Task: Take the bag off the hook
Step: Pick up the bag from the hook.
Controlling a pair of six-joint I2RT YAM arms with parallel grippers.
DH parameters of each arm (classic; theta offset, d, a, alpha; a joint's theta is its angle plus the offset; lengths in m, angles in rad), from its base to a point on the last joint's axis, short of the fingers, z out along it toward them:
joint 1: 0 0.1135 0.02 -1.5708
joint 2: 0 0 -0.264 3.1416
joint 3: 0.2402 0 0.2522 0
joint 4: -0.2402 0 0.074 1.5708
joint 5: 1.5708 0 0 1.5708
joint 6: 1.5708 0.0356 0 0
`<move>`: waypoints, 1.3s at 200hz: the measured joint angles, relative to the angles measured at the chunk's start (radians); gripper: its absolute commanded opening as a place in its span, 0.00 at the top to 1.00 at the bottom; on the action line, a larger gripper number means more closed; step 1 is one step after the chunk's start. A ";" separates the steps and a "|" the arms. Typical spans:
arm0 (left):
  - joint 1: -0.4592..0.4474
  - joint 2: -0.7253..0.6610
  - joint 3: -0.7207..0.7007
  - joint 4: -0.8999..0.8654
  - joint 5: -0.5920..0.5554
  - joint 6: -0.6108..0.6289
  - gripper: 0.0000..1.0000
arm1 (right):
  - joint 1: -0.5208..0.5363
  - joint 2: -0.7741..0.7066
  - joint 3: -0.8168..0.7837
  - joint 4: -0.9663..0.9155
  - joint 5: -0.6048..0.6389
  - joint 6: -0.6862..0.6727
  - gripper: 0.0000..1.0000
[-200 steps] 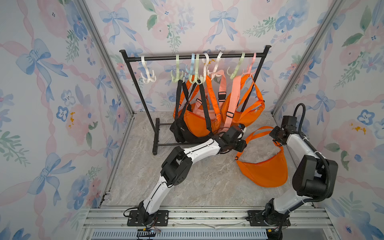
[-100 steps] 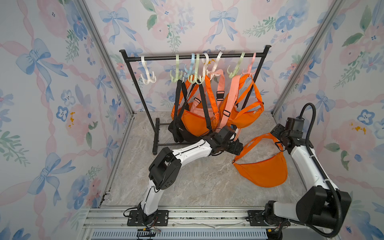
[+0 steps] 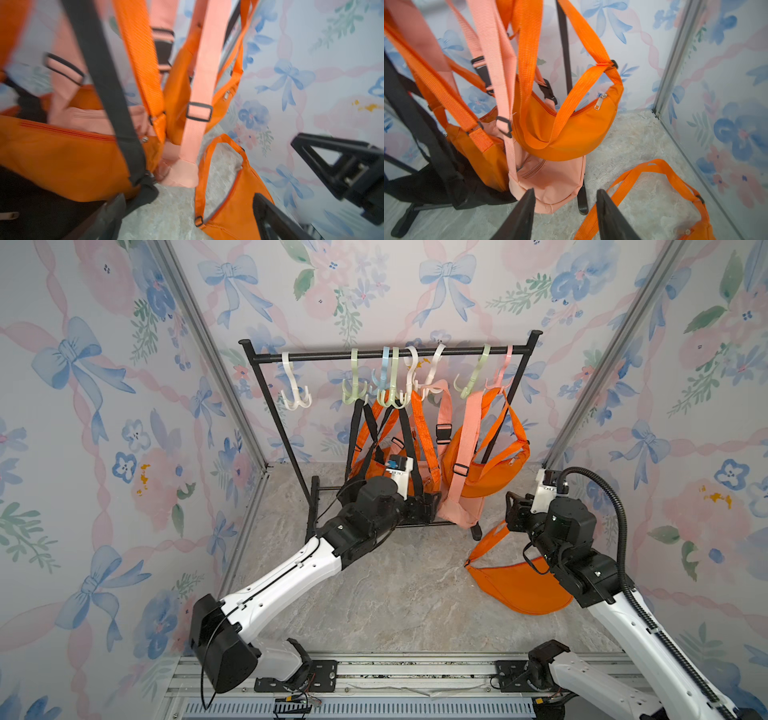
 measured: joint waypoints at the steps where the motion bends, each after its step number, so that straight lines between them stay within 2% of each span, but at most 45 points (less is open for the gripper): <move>1: 0.002 -0.005 -0.003 0.000 -0.003 0.000 0.12 | 0.003 0.000 0.000 0.001 -0.001 -0.001 0.51; 16: 0.059 -0.089 -0.038 -0.003 -0.066 0.000 0.20 | 0.073 -0.001 0.000 0.026 -0.013 -0.052 0.48; 27: 0.103 -0.132 -0.052 -0.006 -0.102 -0.003 0.21 | 0.116 0.003 0.000 0.042 -0.016 -0.078 0.47; 35: 0.132 -0.150 -0.061 -0.010 -0.121 -0.005 0.18 | 0.148 0.009 0.002 0.052 -0.014 -0.101 0.47; 53: 0.204 -0.173 -0.090 -0.025 -0.140 -0.003 0.02 | 0.194 0.042 0.026 0.058 -0.013 -0.139 0.46; 94: 0.369 -0.112 -0.097 -0.085 -0.105 -0.021 0.02 | 0.256 0.093 0.057 0.063 -0.013 -0.180 0.43; 123: 0.469 -0.025 -0.084 -0.100 -0.011 -0.057 0.02 | 0.259 0.099 0.074 0.066 -0.013 -0.182 0.42; 147: 0.512 0.037 -0.076 -0.099 0.055 -0.085 0.02 | 0.259 0.102 0.082 0.066 -0.013 -0.182 0.42; 198: 0.512 0.065 -0.076 -0.084 0.152 -0.118 0.04 | 0.264 0.142 0.090 0.077 -0.013 -0.175 0.41; 211: 0.512 0.058 -0.093 -0.071 0.158 -0.125 0.10 | 0.264 0.157 0.093 0.082 -0.014 -0.173 0.42; 237: 0.512 0.036 -0.156 -0.058 0.162 -0.137 0.37 | 0.265 0.212 0.132 0.085 -0.026 -0.170 0.42; 249: 0.512 0.036 -0.171 -0.060 0.162 -0.148 0.52 | 0.266 0.237 0.153 0.089 -0.039 -0.166 0.42; 260: 0.512 0.036 -0.177 -0.064 0.161 -0.148 0.70 | 0.270 0.256 0.169 0.093 -0.050 -0.161 0.42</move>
